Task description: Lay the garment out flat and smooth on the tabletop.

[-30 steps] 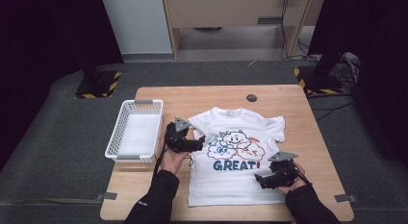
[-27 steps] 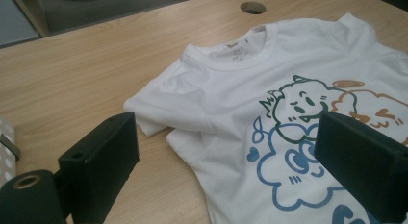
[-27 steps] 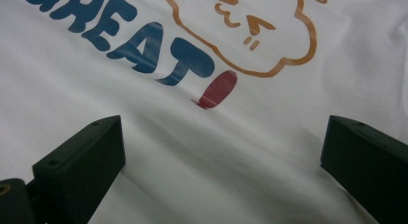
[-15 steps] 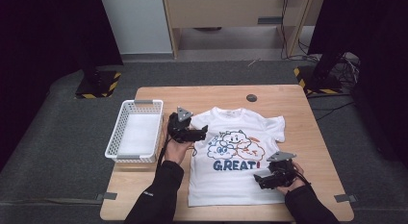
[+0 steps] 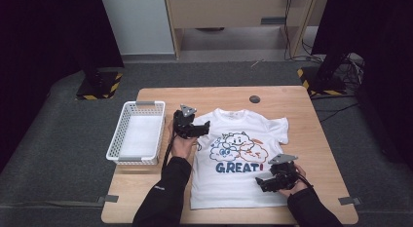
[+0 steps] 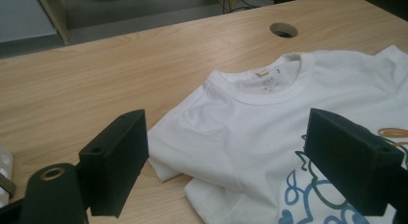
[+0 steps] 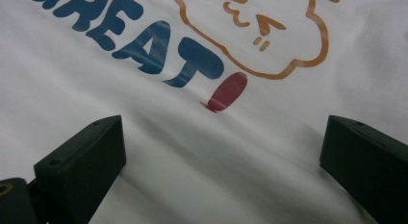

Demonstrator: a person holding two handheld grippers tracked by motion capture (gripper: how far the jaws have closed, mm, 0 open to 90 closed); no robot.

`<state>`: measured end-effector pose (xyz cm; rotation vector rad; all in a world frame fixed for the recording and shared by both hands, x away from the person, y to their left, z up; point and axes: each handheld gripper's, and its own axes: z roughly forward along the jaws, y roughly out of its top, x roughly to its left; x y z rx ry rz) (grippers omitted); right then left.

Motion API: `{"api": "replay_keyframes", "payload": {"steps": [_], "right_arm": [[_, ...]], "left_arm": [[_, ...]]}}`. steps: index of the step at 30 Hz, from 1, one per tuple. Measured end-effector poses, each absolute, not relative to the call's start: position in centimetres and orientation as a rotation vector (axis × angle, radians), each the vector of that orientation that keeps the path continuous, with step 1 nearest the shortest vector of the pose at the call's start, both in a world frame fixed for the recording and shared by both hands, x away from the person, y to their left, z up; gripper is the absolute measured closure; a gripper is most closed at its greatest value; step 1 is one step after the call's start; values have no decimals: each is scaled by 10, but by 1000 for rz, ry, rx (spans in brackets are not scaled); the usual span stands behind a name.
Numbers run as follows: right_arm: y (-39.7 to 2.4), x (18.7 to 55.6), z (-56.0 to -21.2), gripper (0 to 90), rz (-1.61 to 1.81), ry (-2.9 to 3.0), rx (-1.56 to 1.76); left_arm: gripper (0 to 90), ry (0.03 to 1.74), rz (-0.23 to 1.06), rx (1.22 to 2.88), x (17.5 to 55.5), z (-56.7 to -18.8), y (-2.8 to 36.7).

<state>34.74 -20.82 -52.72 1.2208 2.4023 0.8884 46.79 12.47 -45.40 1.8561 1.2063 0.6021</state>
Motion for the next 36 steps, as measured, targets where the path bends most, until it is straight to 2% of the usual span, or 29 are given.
{"api": "replay_keyframes", "payload": {"steps": [11,32,36], "right_arm": [[-206,348,-529,22,875,2416,1220],[-205,347,-530,19,863,2429,1209],[-205,347,-530,19,863,2430,1208]], "left_arm": [[233,1277,608,1840,488,-477,129],[411,1387,529,1841,506,-513,132],[484,1408,499,1831,508,-517,133]]}}
